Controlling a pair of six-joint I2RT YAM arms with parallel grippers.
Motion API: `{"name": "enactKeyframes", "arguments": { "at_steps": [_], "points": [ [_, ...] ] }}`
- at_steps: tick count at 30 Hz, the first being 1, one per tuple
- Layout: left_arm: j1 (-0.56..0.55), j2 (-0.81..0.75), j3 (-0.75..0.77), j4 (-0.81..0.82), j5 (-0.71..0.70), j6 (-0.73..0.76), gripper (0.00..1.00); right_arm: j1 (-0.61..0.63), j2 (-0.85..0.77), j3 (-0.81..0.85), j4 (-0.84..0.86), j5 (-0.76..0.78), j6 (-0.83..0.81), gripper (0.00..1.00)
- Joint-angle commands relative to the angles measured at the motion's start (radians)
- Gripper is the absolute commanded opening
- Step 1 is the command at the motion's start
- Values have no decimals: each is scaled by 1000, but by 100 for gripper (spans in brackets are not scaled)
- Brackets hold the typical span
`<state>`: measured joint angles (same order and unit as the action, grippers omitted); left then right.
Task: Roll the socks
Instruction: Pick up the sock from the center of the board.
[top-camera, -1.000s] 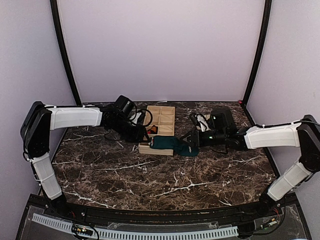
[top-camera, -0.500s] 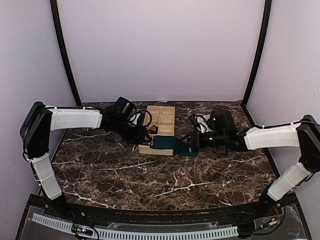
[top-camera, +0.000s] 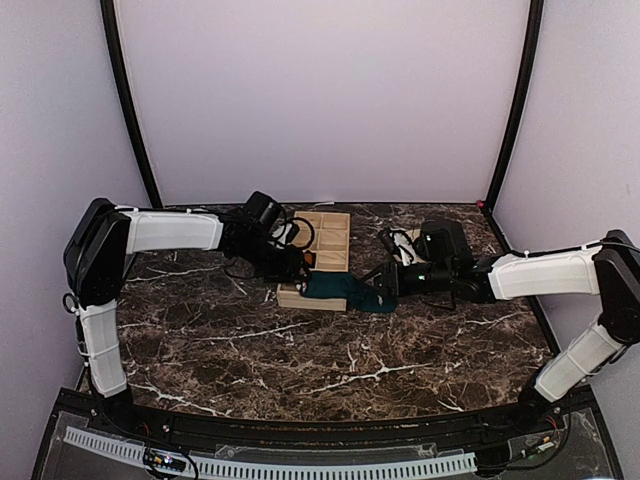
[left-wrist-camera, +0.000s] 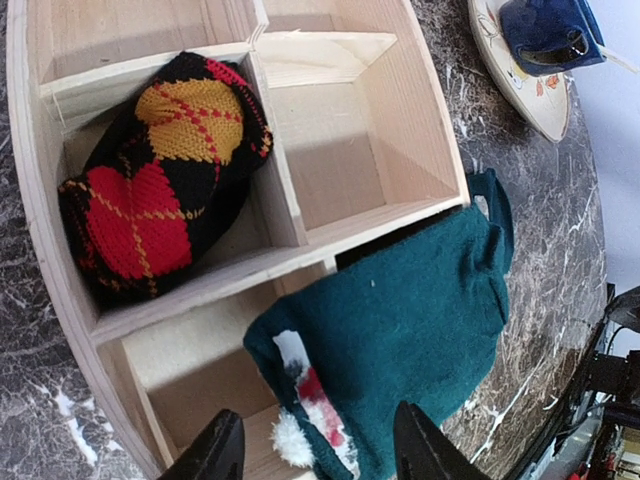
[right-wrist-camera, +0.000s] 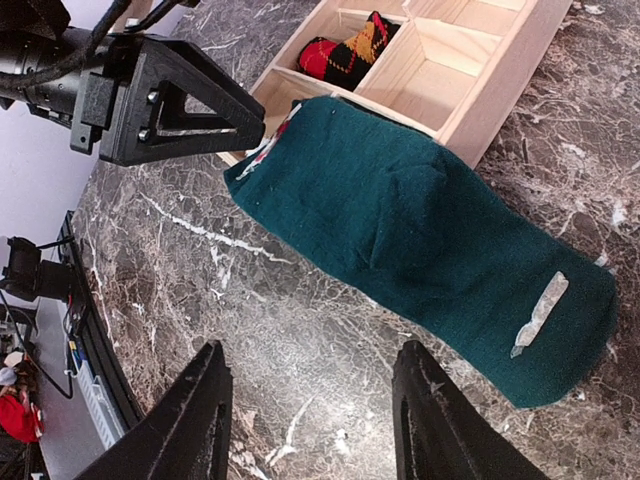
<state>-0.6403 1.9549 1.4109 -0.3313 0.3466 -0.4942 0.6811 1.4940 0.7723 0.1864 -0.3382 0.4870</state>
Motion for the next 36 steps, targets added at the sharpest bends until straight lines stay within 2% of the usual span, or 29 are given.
{"name": "enactKeyframes", "arguments": {
  "at_steps": [1, 6, 16, 22, 29, 36],
  "points": [
    [-15, 14, 64, -68, -51, 47, 54, 8, -3, 33, 13, 7, -17, 50],
    [-28, 63, 119, -125, -89, 80, 54, 8, 11, 45, 9, 5, -22, 50],
    [-32, 93, 122, -142, -89, 72, 54, 6, 14, 45, 1, 9, -31, 50],
    [-32, 103, 106, -98, -19, 58, 53, 5, 10, 48, -7, 10, -34, 50],
    [-32, 103, 88, -68, 44, 51, 35, 6, -5, 31, -4, 16, -28, 50],
    [-32, 101, 89, -63, 57, 42, 11, 6, -21, 23, -8, 22, -24, 50]
  ]
}}
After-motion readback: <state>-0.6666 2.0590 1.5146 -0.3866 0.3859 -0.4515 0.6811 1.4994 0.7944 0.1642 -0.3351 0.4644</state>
